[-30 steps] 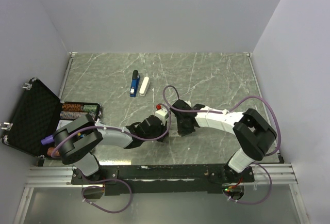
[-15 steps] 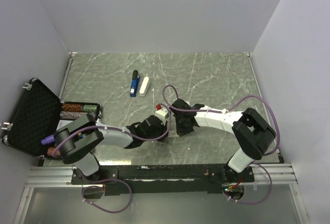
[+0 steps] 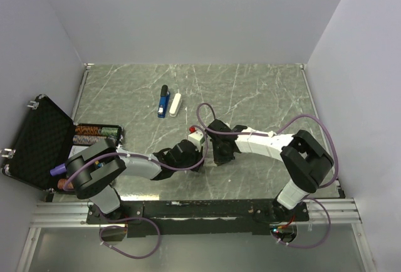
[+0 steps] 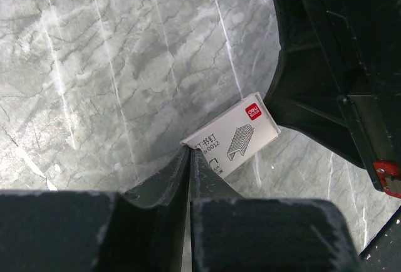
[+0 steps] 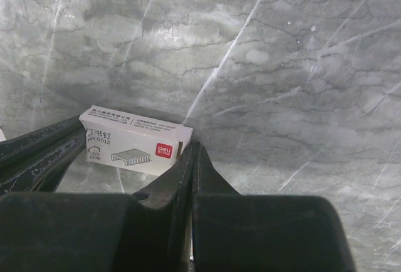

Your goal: Unload the staples from the stapler

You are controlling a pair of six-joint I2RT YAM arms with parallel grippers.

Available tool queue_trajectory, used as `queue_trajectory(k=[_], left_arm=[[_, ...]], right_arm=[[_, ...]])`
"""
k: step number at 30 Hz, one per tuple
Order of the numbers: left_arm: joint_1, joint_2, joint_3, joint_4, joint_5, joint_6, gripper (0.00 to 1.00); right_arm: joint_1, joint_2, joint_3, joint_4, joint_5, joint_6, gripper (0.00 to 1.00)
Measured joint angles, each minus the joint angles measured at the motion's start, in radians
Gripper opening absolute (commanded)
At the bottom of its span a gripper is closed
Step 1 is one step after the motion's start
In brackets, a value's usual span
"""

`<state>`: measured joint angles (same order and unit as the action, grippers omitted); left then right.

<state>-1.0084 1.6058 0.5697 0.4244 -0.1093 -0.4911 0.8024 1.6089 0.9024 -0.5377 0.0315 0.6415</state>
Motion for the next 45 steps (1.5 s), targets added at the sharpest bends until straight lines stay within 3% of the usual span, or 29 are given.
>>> queue_trajectory(k=[7, 12, 18, 30, 34, 37, 40, 45], left_arm=[[0.000, -0.001, 0.000, 0.001, -0.001, 0.000, 0.19], [-0.001, -0.023, -0.015, -0.006, -0.015, -0.001, 0.22], [-0.001, -0.072, -0.026, -0.059, -0.056, 0.000, 0.33], [-0.001, -0.114, -0.026, -0.111, -0.105, -0.001, 0.38], [-0.001, -0.198, -0.025, -0.163, -0.138, -0.005, 0.40], [-0.001, -0.281, 0.001, -0.213, -0.164, -0.005, 0.48], [-0.001, -0.335, 0.058, -0.269, -0.187, -0.003, 0.51], [-0.001, -0.412, 0.145, -0.344, -0.220, 0.000, 0.59]], right_arm=[[0.002, -0.003, 0.001, -0.010, 0.038, 0.000, 0.05], [-0.013, -0.026, 0.000, -0.014, 0.081, -0.003, 0.16], [-0.053, -0.104, -0.002, -0.042, 0.147, -0.011, 0.27], [-0.133, -0.207, -0.007, -0.054, 0.173, -0.063, 0.34], [-0.151, -0.251, -0.006, -0.055, 0.198, -0.089, 0.40], [-0.160, -0.290, -0.005, -0.054, 0.221, -0.109, 0.54], [-0.172, -0.346, -0.006, -0.046, 0.226, -0.127, 0.60], [-0.195, -0.463, -0.005, 0.000, 0.223, -0.150, 0.64]])
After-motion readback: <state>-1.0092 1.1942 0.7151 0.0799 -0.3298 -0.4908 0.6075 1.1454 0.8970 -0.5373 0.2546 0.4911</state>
